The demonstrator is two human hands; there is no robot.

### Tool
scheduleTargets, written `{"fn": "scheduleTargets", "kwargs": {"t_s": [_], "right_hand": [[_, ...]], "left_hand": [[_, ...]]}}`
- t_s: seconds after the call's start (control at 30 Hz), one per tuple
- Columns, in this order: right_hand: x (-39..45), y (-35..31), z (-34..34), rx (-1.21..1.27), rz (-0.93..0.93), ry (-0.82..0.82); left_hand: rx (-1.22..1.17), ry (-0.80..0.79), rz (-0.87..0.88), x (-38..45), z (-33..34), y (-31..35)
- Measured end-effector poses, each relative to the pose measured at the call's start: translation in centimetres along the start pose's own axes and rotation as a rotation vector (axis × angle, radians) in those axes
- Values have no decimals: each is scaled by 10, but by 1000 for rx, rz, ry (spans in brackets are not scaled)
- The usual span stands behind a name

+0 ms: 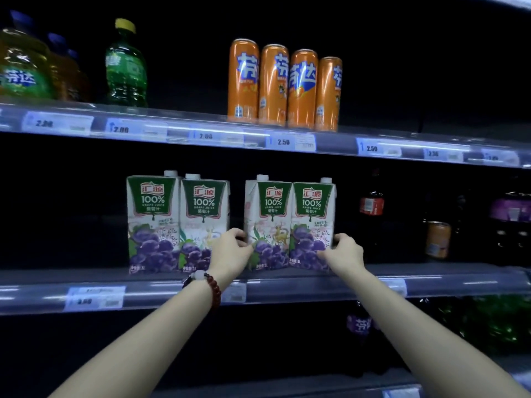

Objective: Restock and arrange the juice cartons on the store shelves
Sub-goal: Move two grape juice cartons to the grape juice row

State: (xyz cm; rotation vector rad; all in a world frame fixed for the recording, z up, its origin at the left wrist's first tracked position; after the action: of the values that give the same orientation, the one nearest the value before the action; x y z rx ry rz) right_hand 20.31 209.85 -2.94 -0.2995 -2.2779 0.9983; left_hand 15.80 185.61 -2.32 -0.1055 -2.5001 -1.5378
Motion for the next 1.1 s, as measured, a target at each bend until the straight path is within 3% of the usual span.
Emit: {"fn": "scheduleTargets", "kwargs": {"t_s": [0.2,0.5,0.77,1.1], "right_hand": [[-33,-23,10,-113,80,-13],[-113,-110,87,-71,19,-312],[-191,-201,194,-3,-130,-507],[-307,-361,390,37,-499,-999]], "left_hand": [[219,-84,123,-23,-39,-21],[309,-98,112,-54,-145,-67],[412,-18,-46,-91,-275,-163],[452,213,-399,-138,-469,-307]]}}
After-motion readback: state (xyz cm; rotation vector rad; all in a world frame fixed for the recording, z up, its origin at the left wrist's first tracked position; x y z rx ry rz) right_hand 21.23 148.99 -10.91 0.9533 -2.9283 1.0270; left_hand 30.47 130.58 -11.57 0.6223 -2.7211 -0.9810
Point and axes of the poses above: each hand's wrist, its own x-axis towards the middle knuckle, its own z-axis out of the palm, y = z × x, the point moved 4 cm from there along x, towards the middle knuckle, and after that the axes turned 12 degrees about -z, right-handed, at the moved point
